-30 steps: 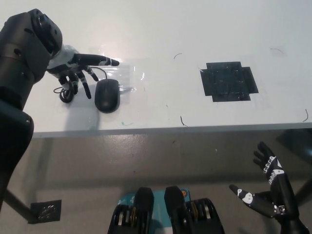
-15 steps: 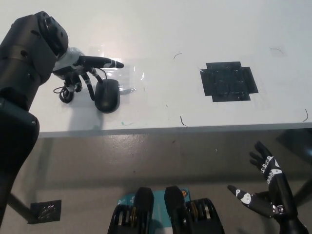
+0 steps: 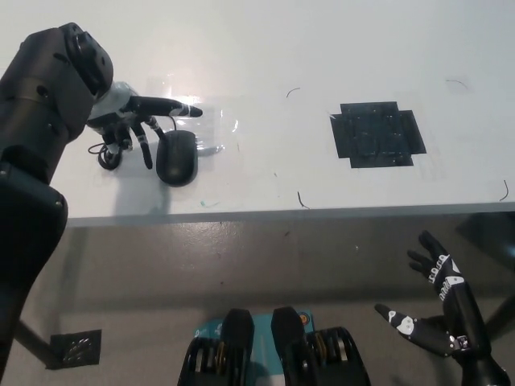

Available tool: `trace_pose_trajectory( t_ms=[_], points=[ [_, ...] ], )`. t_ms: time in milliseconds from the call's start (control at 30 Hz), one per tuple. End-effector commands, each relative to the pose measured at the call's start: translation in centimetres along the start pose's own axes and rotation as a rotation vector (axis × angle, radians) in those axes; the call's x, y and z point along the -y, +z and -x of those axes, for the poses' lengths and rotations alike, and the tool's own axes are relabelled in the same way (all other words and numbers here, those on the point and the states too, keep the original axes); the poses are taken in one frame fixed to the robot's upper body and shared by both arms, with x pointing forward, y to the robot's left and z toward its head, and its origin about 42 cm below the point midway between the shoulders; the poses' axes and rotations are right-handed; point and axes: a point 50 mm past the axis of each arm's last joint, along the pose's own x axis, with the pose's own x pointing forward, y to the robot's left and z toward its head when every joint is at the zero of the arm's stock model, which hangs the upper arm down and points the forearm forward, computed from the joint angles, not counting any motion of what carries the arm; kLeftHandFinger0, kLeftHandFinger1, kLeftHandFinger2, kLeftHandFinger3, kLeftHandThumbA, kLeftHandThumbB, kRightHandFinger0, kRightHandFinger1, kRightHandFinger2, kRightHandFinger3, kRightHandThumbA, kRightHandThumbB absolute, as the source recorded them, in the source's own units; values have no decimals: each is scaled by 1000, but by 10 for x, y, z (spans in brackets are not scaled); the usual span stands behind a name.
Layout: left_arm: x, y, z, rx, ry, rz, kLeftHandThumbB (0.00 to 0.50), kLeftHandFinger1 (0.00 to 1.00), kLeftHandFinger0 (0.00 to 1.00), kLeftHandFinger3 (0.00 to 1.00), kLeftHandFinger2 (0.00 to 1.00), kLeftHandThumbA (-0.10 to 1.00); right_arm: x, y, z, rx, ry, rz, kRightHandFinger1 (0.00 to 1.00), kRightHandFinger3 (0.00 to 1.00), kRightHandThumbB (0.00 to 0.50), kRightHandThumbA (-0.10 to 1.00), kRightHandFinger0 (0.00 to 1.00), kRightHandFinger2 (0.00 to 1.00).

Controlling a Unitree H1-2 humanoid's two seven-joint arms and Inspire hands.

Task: The robot uses left hand to click on the left button of the black mouse, which is placed on the left area of the table

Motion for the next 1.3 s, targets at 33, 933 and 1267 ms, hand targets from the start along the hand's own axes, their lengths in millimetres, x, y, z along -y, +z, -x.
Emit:
trace_pose_trajectory(
  t_ms=[33,933,1267],
  points=[
    [2,7,-2,6,9,-56,499,13,0,1000,374,1000,4,14,-9,60,22,31,865,1000,84,931,838,1000],
    [-90,6,186,546,153,182,421,74,0,1000,374,1000,10,7,0,47,24,39,811,1000,71,922,800,1000],
    [7,-54,303,1278,301,71,395,93,0,1000,382,1000,5,-1,9,14,29,23,805,1000,61,910,793,1000]
  ],
)
